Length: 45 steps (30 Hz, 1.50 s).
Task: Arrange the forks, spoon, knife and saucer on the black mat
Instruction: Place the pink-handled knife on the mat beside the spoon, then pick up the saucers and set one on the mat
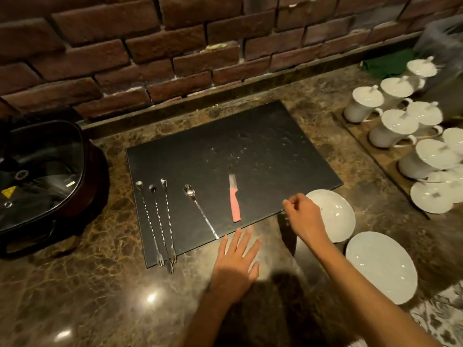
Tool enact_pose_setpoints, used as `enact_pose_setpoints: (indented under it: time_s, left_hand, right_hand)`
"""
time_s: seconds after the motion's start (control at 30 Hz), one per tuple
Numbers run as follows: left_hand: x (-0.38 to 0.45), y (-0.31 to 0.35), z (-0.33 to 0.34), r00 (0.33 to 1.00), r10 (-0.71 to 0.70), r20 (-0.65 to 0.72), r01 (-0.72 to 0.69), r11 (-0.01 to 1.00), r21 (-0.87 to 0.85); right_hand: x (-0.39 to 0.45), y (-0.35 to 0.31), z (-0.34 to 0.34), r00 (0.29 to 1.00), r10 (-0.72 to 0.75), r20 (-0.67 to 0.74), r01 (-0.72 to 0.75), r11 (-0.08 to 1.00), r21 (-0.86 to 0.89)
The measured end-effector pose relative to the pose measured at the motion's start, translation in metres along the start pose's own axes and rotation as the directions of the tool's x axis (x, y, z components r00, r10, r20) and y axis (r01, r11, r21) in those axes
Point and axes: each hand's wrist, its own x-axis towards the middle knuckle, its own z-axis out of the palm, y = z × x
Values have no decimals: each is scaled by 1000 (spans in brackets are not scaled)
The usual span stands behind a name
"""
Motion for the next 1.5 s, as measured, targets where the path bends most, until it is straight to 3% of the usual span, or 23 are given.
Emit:
enact_pose_setpoints:
  time_s: [0.1, 0.2, 0.27, 0.37, 0.43, 0.53, 0.63, 0.77, 1.03, 1.3, 1.5]
  left_hand:
    - [3, 28, -1, 989, -140, -35, 135, 983, -125]
    - [15, 70, 5, 949, -313, -36, 277, 882, -382]
    - [27, 108, 7, 904, -426, -31, 341, 763, -549]
    - [44, 167, 10, 835, -542, 96, 408, 492, -769]
    - [54, 202, 13, 782, -602, 160, 444, 358, -822]
    - [62, 239, 20, 703, -671, 235, 501, 232, -834]
    - [64, 264, 27, 676, -656, 336, 498, 70, -865]
    - [65, 281, 36, 668, -696, 262, 469, 121, -875]
    - [63, 290, 43, 570, -737, 363, 484, -55, -873]
    - [68, 281, 31, 545, -790, 281, 496, 33, -867]
    - [97, 244, -6, 495, -848, 192, 464, 71, -883]
  right_hand:
    - [-2, 47, -50, 998, 16, -56, -16, 1000, 12]
    - [8, 88, -87, 998, 44, -49, -40, 996, 84]
    - [18, 115, -109, 999, 45, -28, -42, 995, 86]
    - [28, 153, -137, 999, 52, 12, -53, 994, 98]
    - [31, 178, -149, 998, 48, 47, -53, 993, 108]
    - [29, 207, -158, 994, -6, 108, -4, 995, 98]
    - [32, 225, -167, 987, -35, 158, 24, 997, 73]
    - [36, 241, -173, 962, -69, 266, 57, 997, 51]
    - [35, 261, -175, 951, -22, 308, 10, 999, 41]
    - [42, 247, -175, 948, -12, 318, -4, 999, 50]
    - [74, 189, -161, 952, -54, 301, 25, 994, 102]
